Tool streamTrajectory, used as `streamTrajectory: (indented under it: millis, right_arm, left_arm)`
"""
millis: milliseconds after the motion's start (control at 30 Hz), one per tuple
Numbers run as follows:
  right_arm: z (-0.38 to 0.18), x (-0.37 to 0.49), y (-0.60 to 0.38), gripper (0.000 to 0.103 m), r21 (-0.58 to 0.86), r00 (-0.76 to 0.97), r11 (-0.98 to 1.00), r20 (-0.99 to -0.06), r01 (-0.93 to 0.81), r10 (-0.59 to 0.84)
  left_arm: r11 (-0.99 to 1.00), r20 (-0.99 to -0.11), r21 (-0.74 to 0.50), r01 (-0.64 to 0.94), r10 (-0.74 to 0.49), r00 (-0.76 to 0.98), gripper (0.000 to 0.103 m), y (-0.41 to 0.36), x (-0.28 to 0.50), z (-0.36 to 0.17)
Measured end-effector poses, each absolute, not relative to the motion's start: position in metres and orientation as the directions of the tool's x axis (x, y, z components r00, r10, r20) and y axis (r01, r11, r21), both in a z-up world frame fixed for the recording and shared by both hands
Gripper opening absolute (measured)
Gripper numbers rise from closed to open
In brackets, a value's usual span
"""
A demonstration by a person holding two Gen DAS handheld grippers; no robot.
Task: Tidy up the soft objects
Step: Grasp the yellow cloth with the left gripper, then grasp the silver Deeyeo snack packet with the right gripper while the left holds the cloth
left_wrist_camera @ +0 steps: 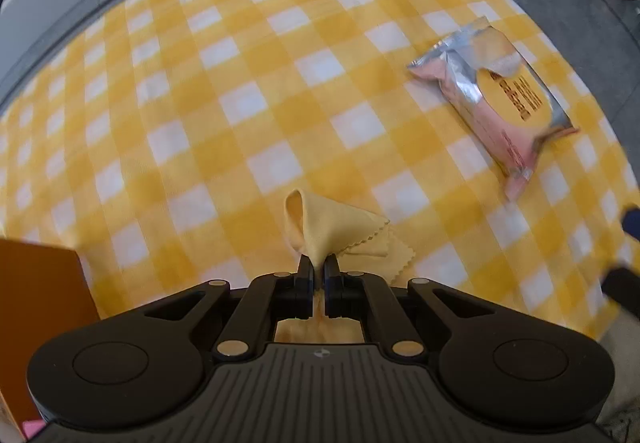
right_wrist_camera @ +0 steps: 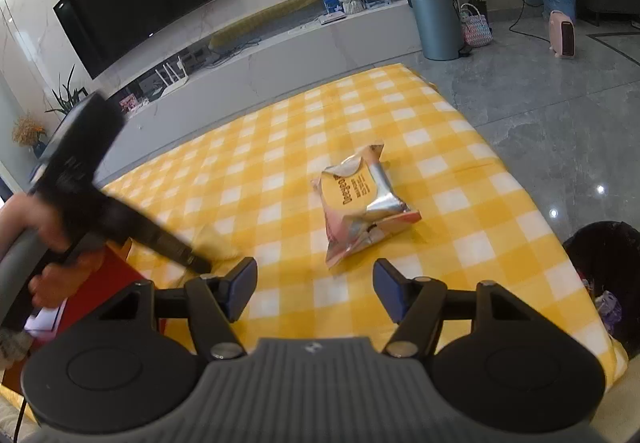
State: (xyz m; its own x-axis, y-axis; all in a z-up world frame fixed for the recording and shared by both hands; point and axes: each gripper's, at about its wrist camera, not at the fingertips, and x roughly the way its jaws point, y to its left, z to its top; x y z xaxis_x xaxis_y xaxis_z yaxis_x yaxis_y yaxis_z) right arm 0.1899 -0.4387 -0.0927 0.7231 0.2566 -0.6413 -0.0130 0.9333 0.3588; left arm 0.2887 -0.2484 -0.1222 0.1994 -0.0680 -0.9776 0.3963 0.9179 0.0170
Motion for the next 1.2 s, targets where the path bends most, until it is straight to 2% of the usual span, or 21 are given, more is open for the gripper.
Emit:
streamTrajectory:
  millis: [200,367,467,567,633,767,800,867,900,1033,1200]
  right_arm:
    - [-0.106,0.206,-0.433,0.063,0.340,0.747,0.940,-0.626,0.003,0.224]
    - [-0.110,0.214,-0.418,0.075,0.226,0.800,0.974,-0.587,0.013,0.126]
    - [-0.110,0.223,-0.407,0.087,0.145,0.831,0.989,-0.546,-0.033,0.108]
    - [-0.116,0.239,-0.401,0.088,0.079,0.833,0.996,-0.547,-0.048,0.083]
    - [-0.124,0.250,-0.403,0.094,0.057,0.823,0.998,-0.565,-0.035,0.061]
    - [-0.143,0.267,-0.410,0.095,0.052,0.797,0.998,-0.600,-0.046,0.068]
    - [-0.145,0.268,-0.411,0.092,0.047,0.798,0.997,-0.598,-0.059,0.075]
    - [-0.147,0.267,-0.413,0.076,0.041,0.802,0.996,-0.591,-0.079,0.087]
    - [-0.147,0.266,-0.413,0.059,0.043,0.805,0.996,-0.586,-0.084,0.093]
    - [-0.141,0.261,-0.412,0.050,0.040,0.767,0.991,-0.629,-0.130,0.126]
    - [-0.126,0.244,-0.397,0.050,0.022,0.631,0.987,-0.767,-0.158,0.118]
  left_arm:
    - [0.904,-0.963,-0.023,0.426,-0.135,0.234,0.005,-0.240,0.283,-0.117]
    - [0.900,-0.958,-0.034,0.434,-0.153,0.242,0.005,-0.239,0.281,-0.117]
    - [0.899,-0.955,-0.039,0.437,-0.162,0.248,0.005,-0.238,0.280,-0.115]
    - [0.900,-0.953,-0.045,0.434,-0.169,0.251,0.005,-0.238,0.280,-0.115]
    - [0.901,-0.953,-0.044,0.432,-0.167,0.252,0.005,-0.239,0.280,-0.115]
    - [0.902,-0.953,-0.040,0.430,-0.164,0.255,0.005,-0.240,0.280,-0.115]
    - [0.902,-0.953,-0.041,0.430,-0.165,0.256,0.005,-0.240,0.280,-0.115]
    - [0.901,-0.951,-0.045,0.431,-0.170,0.257,0.005,-0.239,0.280,-0.115]
    - [0.901,-0.950,-0.050,0.431,-0.177,0.259,0.005,-0.238,0.280,-0.114]
    - [0.894,-0.940,-0.067,0.443,-0.206,0.272,0.005,-0.237,0.278,-0.111]
    - [0.888,-0.937,-0.057,0.457,-0.206,0.283,0.005,-0.239,0.276,-0.110]
